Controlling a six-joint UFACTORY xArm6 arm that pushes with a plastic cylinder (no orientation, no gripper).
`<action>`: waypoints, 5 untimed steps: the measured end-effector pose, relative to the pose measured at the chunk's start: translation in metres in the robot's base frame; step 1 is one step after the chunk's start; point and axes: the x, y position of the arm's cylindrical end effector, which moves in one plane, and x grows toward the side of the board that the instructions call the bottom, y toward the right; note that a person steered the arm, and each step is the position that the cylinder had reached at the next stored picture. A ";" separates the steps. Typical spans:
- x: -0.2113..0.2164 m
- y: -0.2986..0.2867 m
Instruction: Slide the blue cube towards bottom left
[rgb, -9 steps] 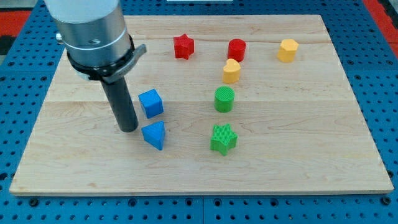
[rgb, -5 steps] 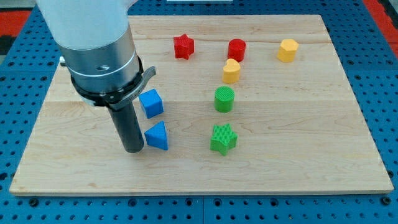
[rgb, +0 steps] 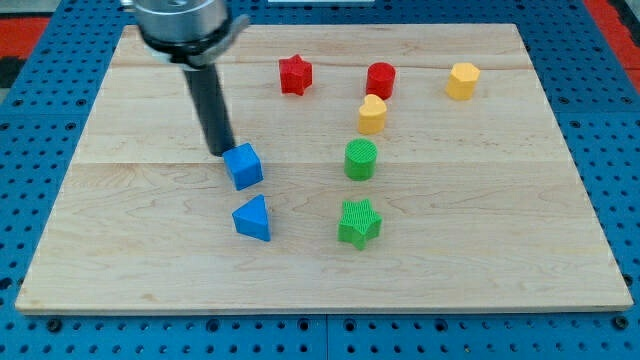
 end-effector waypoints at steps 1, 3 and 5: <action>-0.003 0.039; 0.013 0.073; 0.018 0.026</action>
